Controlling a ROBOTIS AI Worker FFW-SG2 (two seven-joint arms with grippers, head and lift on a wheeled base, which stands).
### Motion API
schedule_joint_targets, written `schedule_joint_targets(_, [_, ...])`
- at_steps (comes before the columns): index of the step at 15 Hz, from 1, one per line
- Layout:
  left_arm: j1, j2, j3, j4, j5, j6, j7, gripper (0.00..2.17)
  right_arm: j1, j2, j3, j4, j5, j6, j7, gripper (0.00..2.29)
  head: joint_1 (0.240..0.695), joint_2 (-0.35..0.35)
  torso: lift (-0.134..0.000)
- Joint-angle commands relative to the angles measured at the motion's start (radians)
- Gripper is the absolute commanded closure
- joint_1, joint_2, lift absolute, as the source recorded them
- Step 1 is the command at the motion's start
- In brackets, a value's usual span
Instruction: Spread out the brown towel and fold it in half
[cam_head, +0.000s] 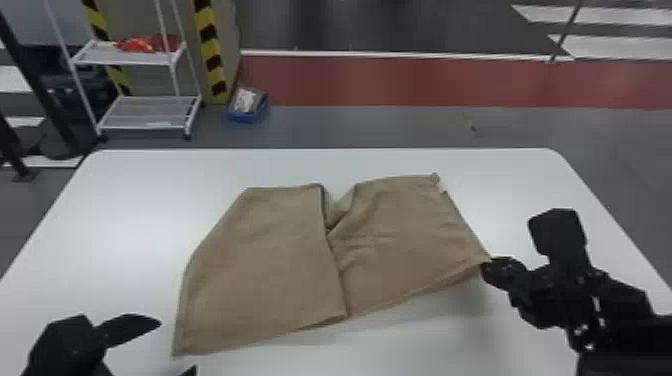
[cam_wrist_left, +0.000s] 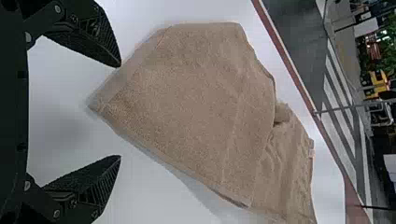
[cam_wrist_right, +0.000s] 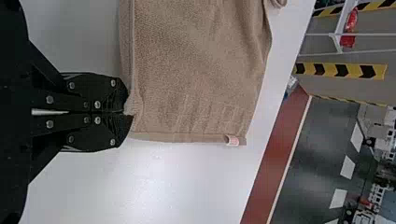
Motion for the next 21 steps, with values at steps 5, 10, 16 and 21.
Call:
schedule_joint_targets(5, [0.001, -0.006, -0.065, -0.003, -0.078, -0.007, -0.025, 0.25, 0.013, 0.001, -0.007, -0.017, -0.01, 0.015, 0.0, 1.24, 0.695, -0.08, -0.128])
schedule_joint_targets(10, [-0.097, -0.002, -0.111, 0.082, -0.096, -0.004, -0.039, 0.31, 0.012, 0.001, -0.026, -0.037, -0.011, 0.021, 0.002, 1.24, 0.695, -0.116, -0.128])
schedule_joint_targets(16, [-0.134, 0.015, -0.089, 0.108, -0.104, 0.002, -0.099, 0.42, 0.013, 0.001, -0.043, -0.043, -0.014, 0.024, 0.0, 1.24, 0.695, -0.133, -0.128])
schedule_joint_targets(21, [-0.102, 0.014, -0.066, 0.085, -0.11, 0.002, -0.153, 0.44, 0.005, 0.001, -0.041, -0.043, -0.02, 0.027, 0.0, 1.18, 0.695, -0.12, -0.128])
